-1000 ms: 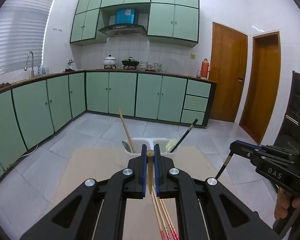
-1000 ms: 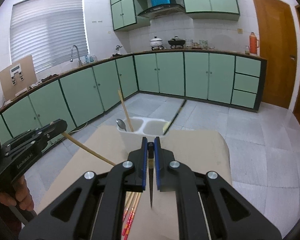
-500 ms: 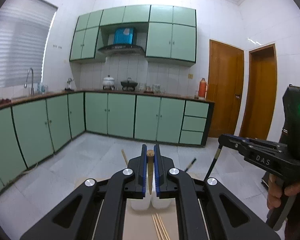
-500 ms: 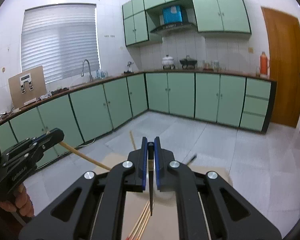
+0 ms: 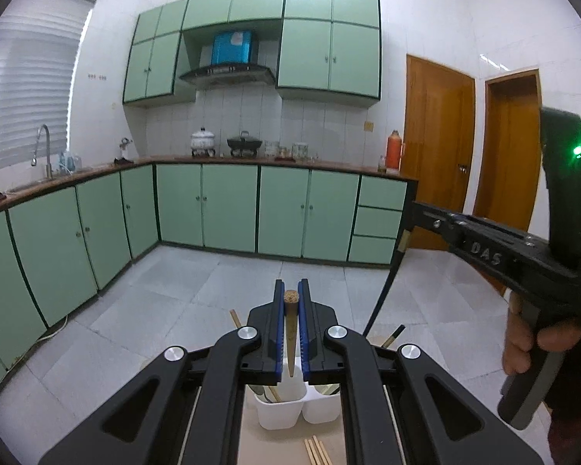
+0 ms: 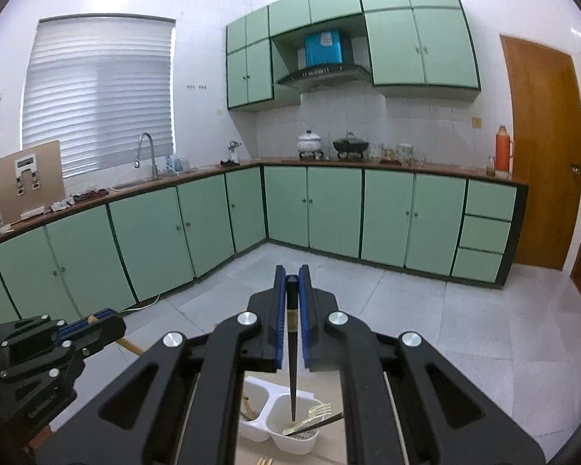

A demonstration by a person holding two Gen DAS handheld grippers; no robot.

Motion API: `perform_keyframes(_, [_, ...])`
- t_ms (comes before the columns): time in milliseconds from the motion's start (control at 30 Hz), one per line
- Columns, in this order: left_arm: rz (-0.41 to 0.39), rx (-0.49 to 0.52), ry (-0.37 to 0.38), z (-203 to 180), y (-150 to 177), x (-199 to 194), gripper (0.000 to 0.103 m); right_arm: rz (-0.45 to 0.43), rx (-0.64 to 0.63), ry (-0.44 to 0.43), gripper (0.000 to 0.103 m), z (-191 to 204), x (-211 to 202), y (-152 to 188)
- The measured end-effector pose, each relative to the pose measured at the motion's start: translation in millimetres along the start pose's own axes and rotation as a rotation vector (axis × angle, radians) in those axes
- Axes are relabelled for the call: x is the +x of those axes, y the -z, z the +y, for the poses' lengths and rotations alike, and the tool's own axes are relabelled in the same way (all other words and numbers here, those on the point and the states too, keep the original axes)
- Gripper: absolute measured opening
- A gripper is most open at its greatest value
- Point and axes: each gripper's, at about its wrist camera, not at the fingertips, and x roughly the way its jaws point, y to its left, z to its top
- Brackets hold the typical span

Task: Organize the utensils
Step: 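Carry both chopsticks over the white holder and drop them in, then open both tools and pull back toward the red-patterned chopsticks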

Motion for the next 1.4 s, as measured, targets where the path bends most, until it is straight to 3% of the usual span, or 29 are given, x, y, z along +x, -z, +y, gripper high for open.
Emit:
perform_keyframes(267, [0.069,0.012,-0.009,-1.3,11.1,42.1,0.006,0.090,0.027,0.007,0.006,-7.6,48.2,31.6])
perform_keyframes(500, [0.131,0.008,-0.018,0.3,32.6,68.5,0.007,0.160,0.006,0.008,0.008,3.0,60.7,61.2])
perform_keyframes(600, [0.118,0.018,-0.042,3.8,38.4,66.6,0.028,0.138,-0.017,0.030,0.017,4.9,51.1,63.0])
perform_keyframes(633, [0.112,0.016,-0.042,5.4,37.7,64.5,0.032,0.124,-0.021,0.040,0.027,4.8,46.8,63.1])
perform_keyframes(667, [0.104,0.014,-0.039,6.2,37.4,60.2,0.033,0.101,-0.020,0.051,0.035,3.4,39.4,60.7])
perform_keyframes(733, [0.082,0.009,-0.042,8.1,34.0,50.0,0.035,0.065,-0.012,0.059,0.040,0.0,26.5,56.2])
perform_keyframes(900, [0.003,-0.003,-0.060,9.7,27.4,14.1,0.051,-0.020,-0.016,0.094,0.063,-4.5,-14.7,49.4])
perform_keyframes(967, [-0.017,-0.012,-0.065,9.3,31.2,-0.2,0.059,-0.040,-0.017,0.110,0.078,-4.9,-31.9,54.9])
perform_keyframes(1067, [-0.032,-0.017,-0.071,6.7,42.2,-20.1,0.064,-0.059,-0.011,0.108,0.087,-3.3,-56.1,71.0])
perform_keyframes(1400, [0.017,-0.034,-0.071,-11.4,95.7,-66.0,0.073,-0.026,0.077,0.104,0.096,-0.2,-111.2,129.6])
